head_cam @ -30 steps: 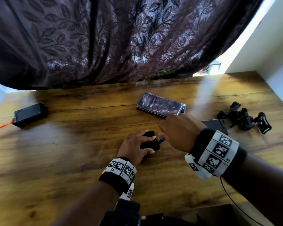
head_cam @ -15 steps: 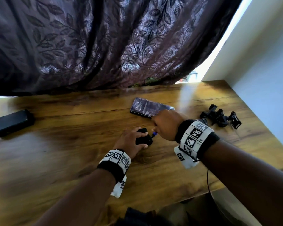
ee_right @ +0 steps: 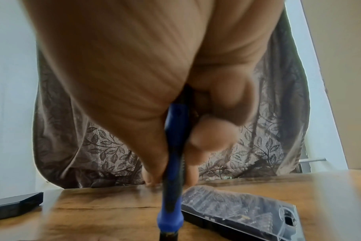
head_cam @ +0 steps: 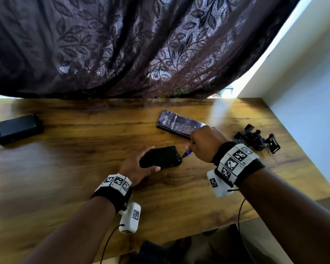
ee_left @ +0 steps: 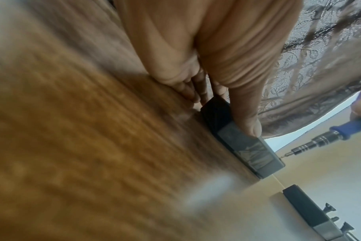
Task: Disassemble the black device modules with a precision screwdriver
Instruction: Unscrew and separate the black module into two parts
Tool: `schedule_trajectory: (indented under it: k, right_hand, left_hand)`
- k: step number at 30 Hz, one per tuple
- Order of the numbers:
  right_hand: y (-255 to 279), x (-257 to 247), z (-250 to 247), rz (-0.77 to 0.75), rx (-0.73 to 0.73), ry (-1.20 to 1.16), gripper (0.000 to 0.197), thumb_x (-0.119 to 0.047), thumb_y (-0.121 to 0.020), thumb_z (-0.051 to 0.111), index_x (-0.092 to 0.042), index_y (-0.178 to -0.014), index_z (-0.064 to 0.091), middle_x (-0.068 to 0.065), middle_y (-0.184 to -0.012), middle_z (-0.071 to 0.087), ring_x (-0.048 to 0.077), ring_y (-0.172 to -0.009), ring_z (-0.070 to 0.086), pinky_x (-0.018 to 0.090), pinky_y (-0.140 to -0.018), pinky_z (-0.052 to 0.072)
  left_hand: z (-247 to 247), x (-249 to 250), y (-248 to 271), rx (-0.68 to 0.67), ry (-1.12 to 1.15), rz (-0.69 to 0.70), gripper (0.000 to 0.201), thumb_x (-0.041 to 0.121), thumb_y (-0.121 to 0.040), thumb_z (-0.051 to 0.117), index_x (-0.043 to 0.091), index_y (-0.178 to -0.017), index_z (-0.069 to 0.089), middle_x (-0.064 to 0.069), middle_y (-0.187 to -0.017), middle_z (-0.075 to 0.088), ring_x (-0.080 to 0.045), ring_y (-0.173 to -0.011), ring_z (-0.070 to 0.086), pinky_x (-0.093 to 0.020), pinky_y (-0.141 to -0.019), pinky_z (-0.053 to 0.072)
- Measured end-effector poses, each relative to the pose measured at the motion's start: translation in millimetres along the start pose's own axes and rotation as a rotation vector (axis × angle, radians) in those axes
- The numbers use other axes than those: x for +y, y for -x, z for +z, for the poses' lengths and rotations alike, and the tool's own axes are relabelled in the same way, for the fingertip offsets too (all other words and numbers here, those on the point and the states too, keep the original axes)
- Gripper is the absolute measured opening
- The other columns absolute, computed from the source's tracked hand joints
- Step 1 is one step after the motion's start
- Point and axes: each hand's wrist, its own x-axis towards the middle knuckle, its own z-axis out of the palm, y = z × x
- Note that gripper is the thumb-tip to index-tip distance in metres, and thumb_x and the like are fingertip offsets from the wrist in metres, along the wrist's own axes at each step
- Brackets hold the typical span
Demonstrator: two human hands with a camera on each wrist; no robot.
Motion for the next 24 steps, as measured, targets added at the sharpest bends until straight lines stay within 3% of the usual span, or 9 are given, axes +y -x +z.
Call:
schedule_trajectory:
  k: [2, 4, 6, 9, 12, 16, 18, 21, 24]
  right_hand:
    - [1, -1, 2, -0.024, 0.015, -0.004, 0.02, -0.033, -0.098, 0.06, -0.014, -0.095, 0.067, 0.004, -0.098, 0.065, 0.024, -0.086, 0.066, 0.032, -0.074, 0.054]
    - [2, -2, 6, -0.076, 0.021, -0.046, 0.015, -0.027, -0.092, 0.068, -0.019, -0.104, 0.063, 0.001, -0.112, 0.056, 0.023, -0.091, 0.065, 0.033, -0.077, 0.054]
    - [2, -2, 7, -0.127, 0.017, -0.102, 0.026, -0.012, -0.085, 0.071, -0.024, -0.105, 0.061, -0.003, -0.119, 0.047, 0.018, -0.091, 0.06, 0.033, -0.078, 0.055]
    - [2, -2, 6, -0.154, 0.018, -0.1, 0.023, -0.004, -0.083, 0.065, -0.023, -0.095, 0.064, -0.005, -0.108, 0.052, 0.014, -0.085, 0.054, 0.031, -0.075, 0.052]
    - [0, -5, 6, -0.124, 0.037, -0.076, 0.007, -0.014, -0.092, 0.062, -0.019, -0.092, 0.066, -0.003, -0.1, 0.061, 0.015, -0.084, 0.059, 0.031, -0.075, 0.052]
    - [-2, -2, 7, -0.063, 0.029, 0.006, 0.022, -0.036, -0.103, 0.053, -0.02, -0.098, 0.067, -0.003, -0.09, 0.066, 0.016, -0.079, 0.061, 0.032, -0.074, 0.053]
    - [0, 2, 9, -0.073, 0.014, -0.018, 0.019, -0.036, -0.102, 0.055, -0.02, -0.102, 0.066, -0.002, -0.101, 0.066, 0.016, -0.082, 0.062, 0.032, -0.075, 0.052]
    - [4, 3, 12, -0.141, 0.024, -0.107, 0.024, -0.018, -0.092, 0.065, -0.024, -0.115, 0.059, -0.003, -0.121, 0.046, 0.014, -0.085, 0.057, 0.027, -0.076, 0.048]
    - [3, 0, 8, -0.156, -0.002, -0.127, 0.032, -0.003, -0.085, 0.064, -0.025, -0.107, 0.057, -0.006, -0.112, 0.045, 0.013, -0.086, 0.055, 0.029, -0.074, 0.052]
  left_hand:
    - [-3, -2, -2, -0.015, 0.024, -0.025, 0.077, 0.044, -0.079, 0.083, 0.047, -0.146, 0.044, 0.008, -0.153, 0.044, -0.011, -0.133, 0.04, -0.03, -0.105, 0.035]
    - [-4, -3, -3, -0.019, 0.04, -0.036, 0.078, 0.043, -0.077, 0.085, 0.047, -0.144, 0.046, 0.008, -0.151, 0.046, -0.008, -0.128, 0.04, -0.03, -0.103, 0.035]
    - [-3, -6, -4, -0.017, 0.045, -0.037, 0.078, 0.043, -0.077, 0.085, 0.046, -0.144, 0.046, 0.009, -0.15, 0.047, -0.006, -0.125, 0.039, -0.029, -0.102, 0.035]
    - [-3, -6, -5, -0.015, 0.039, -0.04, 0.078, 0.044, -0.076, 0.086, 0.047, -0.144, 0.046, 0.009, -0.149, 0.047, -0.007, -0.125, 0.04, -0.03, -0.101, 0.037]
    - [-3, -7, -6, -0.018, 0.052, -0.044, 0.079, 0.045, -0.075, 0.086, 0.047, -0.144, 0.046, 0.011, -0.146, 0.048, -0.008, -0.125, 0.042, -0.028, -0.098, 0.037]
    - [-2, -11, -7, -0.012, 0.076, -0.037, 0.08, 0.046, -0.073, 0.087, 0.048, -0.142, 0.047, 0.01, -0.147, 0.049, -0.014, -0.133, 0.045, -0.028, -0.1, 0.038]
    - [-3, -11, -7, -0.02, 0.068, -0.041, 0.08, 0.046, -0.074, 0.086, 0.047, -0.143, 0.046, 0.01, -0.149, 0.048, -0.014, -0.134, 0.043, -0.03, -0.103, 0.038]
    - [-4, -10, -7, -0.032, 0.061, -0.038, 0.08, 0.045, -0.075, 0.085, 0.046, -0.144, 0.045, 0.009, -0.15, 0.046, -0.014, -0.133, 0.042, -0.032, -0.103, 0.038]
    - [-3, -10, -7, -0.026, 0.064, -0.038, 0.08, 0.045, -0.075, 0.086, 0.047, -0.144, 0.046, 0.009, -0.148, 0.047, -0.01, -0.128, 0.042, -0.03, -0.101, 0.038]
